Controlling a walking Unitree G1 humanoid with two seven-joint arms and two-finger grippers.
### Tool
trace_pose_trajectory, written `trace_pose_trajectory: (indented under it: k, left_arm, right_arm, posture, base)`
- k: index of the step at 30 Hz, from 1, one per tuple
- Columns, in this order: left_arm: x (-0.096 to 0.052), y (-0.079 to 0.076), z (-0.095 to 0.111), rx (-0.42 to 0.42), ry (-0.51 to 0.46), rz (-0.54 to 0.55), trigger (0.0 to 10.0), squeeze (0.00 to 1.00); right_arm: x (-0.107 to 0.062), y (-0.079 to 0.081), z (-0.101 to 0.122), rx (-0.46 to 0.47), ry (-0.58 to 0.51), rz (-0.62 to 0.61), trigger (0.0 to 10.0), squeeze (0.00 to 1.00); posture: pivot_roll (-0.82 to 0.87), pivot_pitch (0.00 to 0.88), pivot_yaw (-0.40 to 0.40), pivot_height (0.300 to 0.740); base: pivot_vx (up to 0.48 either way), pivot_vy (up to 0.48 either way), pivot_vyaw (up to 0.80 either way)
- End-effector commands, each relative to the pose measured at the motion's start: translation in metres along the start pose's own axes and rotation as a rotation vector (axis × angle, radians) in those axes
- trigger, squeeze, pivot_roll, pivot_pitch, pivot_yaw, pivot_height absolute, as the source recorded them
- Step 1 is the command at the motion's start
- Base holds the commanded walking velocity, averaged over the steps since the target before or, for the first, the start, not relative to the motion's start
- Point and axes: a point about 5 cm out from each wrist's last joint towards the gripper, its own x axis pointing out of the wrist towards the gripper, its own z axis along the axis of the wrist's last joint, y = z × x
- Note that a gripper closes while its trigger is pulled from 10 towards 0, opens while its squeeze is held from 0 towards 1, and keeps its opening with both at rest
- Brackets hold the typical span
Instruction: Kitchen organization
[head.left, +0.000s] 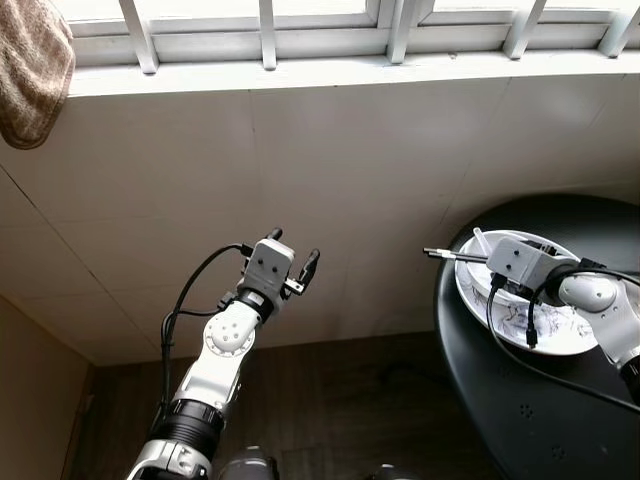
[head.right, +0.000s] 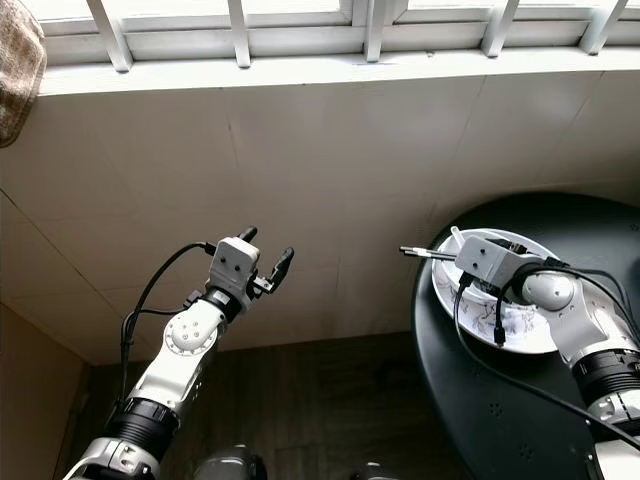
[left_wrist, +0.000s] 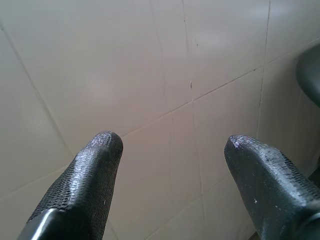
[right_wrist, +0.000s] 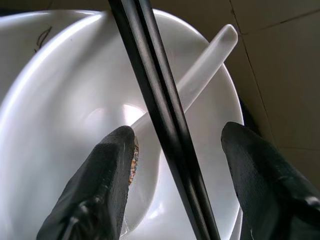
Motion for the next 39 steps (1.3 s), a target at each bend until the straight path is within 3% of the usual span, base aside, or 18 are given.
trace_pose_trajectory:
  k: [1, 3, 5, 26, 36, 37, 39]
  left_arm:
    - [0.001, 0.001, 0.001, 0.005, -0.004, 0.008, 10.0, 0.00]
    - [0.000, 0.001, 0.001, 0.005, -0.003, 0.009, 10.0, 0.00]
    - [0.000, 0.001, 0.001, 0.005, -0.002, 0.009, 10.0, 0.00]
    - [0.002, 0.001, 0.001, 0.003, 0.004, 0.012, 10.0, 0.00]
    - [0.002, 0.002, 0.001, 0.007, 0.008, 0.013, 10.0, 0.00]
    - [0.002, 0.002, 0.001, 0.007, 0.010, 0.012, 10.0, 0.00]
    - [0.001, 0.002, 0.000, 0.008, 0.011, 0.012, 10.0, 0.00]
  right_arm:
    - [0.002, -0.001, 0.001, -0.011, 0.000, -0.008, 4.5, 0.00]
    - [0.003, -0.001, 0.000, -0.006, -0.001, -0.011, 3.5, 0.00]
    - [0.004, 0.000, 0.000, -0.005, -0.001, -0.012, 0.0, 0.00]
    - [0.005, 0.001, 0.000, -0.010, -0.022, -0.047, 0.0, 0.00]
    - [0.003, -0.013, 0.029, -0.001, -0.163, -0.204, 0.0, 0.00]
    - [-0.002, -0.019, 0.046, 0.016, -0.250, -0.282, 0.0, 0.00]
    - [-0.006, -0.021, 0.060, 0.023, -0.319, -0.335, 0.0, 0.00]
  posture:
    - [0.06, 0.000, -0.049, 0.740]
    - [0.06, 0.000, -0.050, 0.740]
    - [0.06, 0.000, -0.050, 0.740]
    - [0.05, 0.000, -0.049, 0.740]
    - [0.05, 0.000, -0.044, 0.740]
    - [0.05, 0.000, -0.044, 0.740]
    - [0.05, 0.000, -0.042, 0.740]
  base:
    - [0.000, 0.000, 0.00]
    - [0.000, 0.000, 0.00]
    - [0.000, 0.000, 0.00]
    - [0.000, 0.000, 0.00]
    - [0.000, 0.000, 0.00]
    - [0.000, 0.000, 0.00]
    - [0.000, 0.000, 0.00]
